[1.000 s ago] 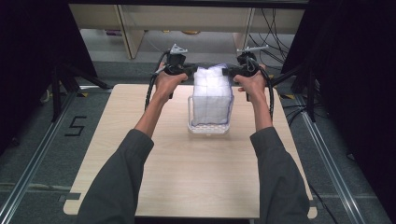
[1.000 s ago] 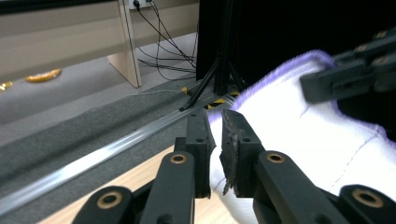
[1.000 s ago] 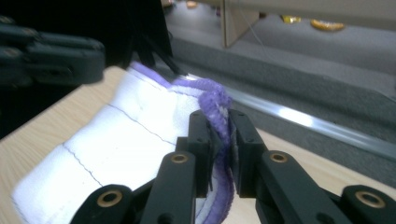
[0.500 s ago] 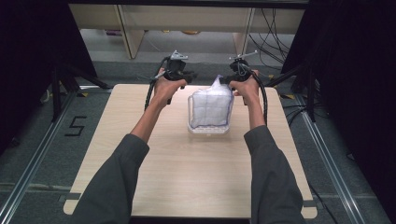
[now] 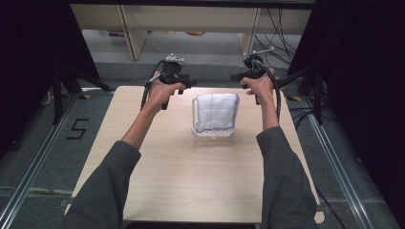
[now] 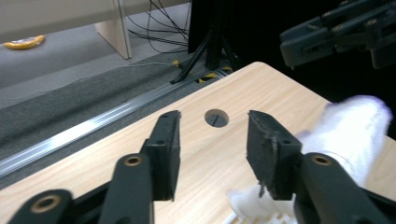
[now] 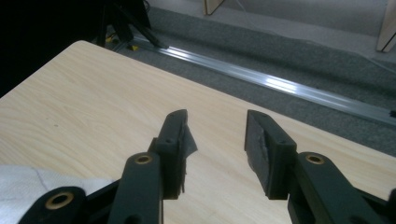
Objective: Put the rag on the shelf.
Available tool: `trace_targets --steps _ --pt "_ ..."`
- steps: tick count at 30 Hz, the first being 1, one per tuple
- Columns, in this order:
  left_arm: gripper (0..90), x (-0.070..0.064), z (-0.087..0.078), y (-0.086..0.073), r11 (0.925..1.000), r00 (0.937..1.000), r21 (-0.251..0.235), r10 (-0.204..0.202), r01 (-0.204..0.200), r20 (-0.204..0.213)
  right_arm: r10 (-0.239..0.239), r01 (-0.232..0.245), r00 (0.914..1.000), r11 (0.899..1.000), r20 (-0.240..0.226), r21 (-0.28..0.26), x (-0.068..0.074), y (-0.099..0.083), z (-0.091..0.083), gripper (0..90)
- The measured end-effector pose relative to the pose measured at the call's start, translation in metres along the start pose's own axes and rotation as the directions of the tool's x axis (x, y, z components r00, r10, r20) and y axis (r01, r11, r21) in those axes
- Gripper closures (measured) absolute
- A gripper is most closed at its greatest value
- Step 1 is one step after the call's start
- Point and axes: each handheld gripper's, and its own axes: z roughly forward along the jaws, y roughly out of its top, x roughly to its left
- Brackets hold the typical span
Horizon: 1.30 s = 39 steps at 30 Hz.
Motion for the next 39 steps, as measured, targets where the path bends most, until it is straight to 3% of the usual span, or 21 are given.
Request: trace_targets --steps 1,2,3,6,8,9,12,13,15,17,18,20,21,23,30,38,39 --pt "50.7 -0.001 -0.004 -0.001 1.0000 0.9999 0.008 -0.005 0.005 -0.010 -0.025 0.025 0.9997 1.000 0.006 0.012 -0.001 0.000 -0.006 58.7" --pt "49.4 0.000 -0.007 -0.002 0.9997 1.0000 0.025 0.004 -0.003 -0.008 0.006 -0.006 0.9999 1.000 0.015 0.024 0.001 -0.001 -0.008 58.3" --pt "48.0 -0.001 -0.010 -0.003 0.9993 0.9997 0.037 0.009 -0.008 -0.021 -0.019 0.019 0.9997 1.000 0.014 0.007 -0.001 -0.001 -0.010 58.3" --pt "44.5 -0.002 -0.018 -0.006 0.9994 1.0000 0.034 -0.006 0.006 -0.005 0.010 -0.010 0.9999 1.000 -0.003 0.004 0.004 -0.004 -0.020 57.4" --pt "42.7 -0.003 -0.022 -0.009 0.9992 0.9998 0.038 -0.016 0.016 0.011 -0.021 0.021 0.9998 1.000 -0.008 -0.005 0.005 -0.006 -0.023 56.3" --pt "42.0 -0.005 -0.026 -0.010 0.9992 0.9999 0.039 -0.010 0.010 0.003 -0.033 0.033 0.9994 0.999 -0.004 -0.008 0.005 -0.006 -0.025 55.8" --pt "39.1 -0.009 -0.037 -0.016 0.9993 0.9999 0.035 0.010 -0.011 0.009 -0.008 0.008 0.9998 1.000 -0.015 -0.016 0.008 -0.007 -0.031 55.1" --pt "39.1 -0.011 -0.040 -0.018 0.9994 0.9998 0.033 0.009 -0.010 0.017 -0.047 0.047 0.9988 0.999 -0.010 -0.022 0.010 -0.008 -0.035 53.0" --pt "38.3 -0.014 -0.044 -0.023 0.9994 0.9996 0.030 0.013 -0.014 0.026 -0.044 0.044 0.9990 0.999 -0.011 -0.023 0.013 -0.009 -0.040 52.6" --pt "37.7 -0.017 -0.048 -0.027 0.9979 0.9987 0.045 0.045 -0.046 0.023 -0.085 0.084 0.9962 0.995 -0.021 -0.049 0.013 -0.011 -0.043 51.8" --pt "37.2 -0.019 -0.050 -0.030 0.9984 0.9990 0.041 0.039 -0.039 0.022 -0.070 0.070 0.9974 0.997 -0.017 -0.038 0.016 -0.012 -0.046 51.4" --pt "36.5 -0.021 -0.055 -0.035 0.9986 0.9986 0.038 0.036 -0.038 0.039 -0.088 0.087 0.9960 0.995 -0.016 -0.047 0.016 -0.014 -0.049 51.0" --pt "36.4 -0.023 -0.057 -0.038 0.9992 0.9984 0.031 0.024 -0.026 0.051 -0.073 0.072 0.9972 0.997 -0.018 -0.034 0.018 -0.015 -0.052 50.6" --pt "36.0 -0.024 -0.060 -0.042 0.9987 0.9971 0.032 0.038 -0.040 0.066 -0.084 0.083 0.9962 0.995 -0.024 -0.049 0.017 -0.018 -0.056 49.4" --pt "35.0 -0.035 -0.068 -0.060 0.9991 0.9961 0.018 0.037 -0.038 0.080 -0.085 0.082 0.9955 0.994 -0.043 -0.072 0.017 -0.030 -0.070 46.8" --pt "34.0 -0.045 -0.077 -0.078 0.9993 0.9935 0.005 0.037 -0.037 0.108 -0.117 0.111 0.9909 0.990 -0.066 -0.091 0.025 -0.049 -0.084 44.3" --pt "33.9 -0.046 -0.077 -0.081 0.9992 0.9933 0.006 0.039 -0.040 0.109 -0.134 0.128 0.9896 0.987 -0.052 -0.100 0.026 -0.051 -0.085 43.8"
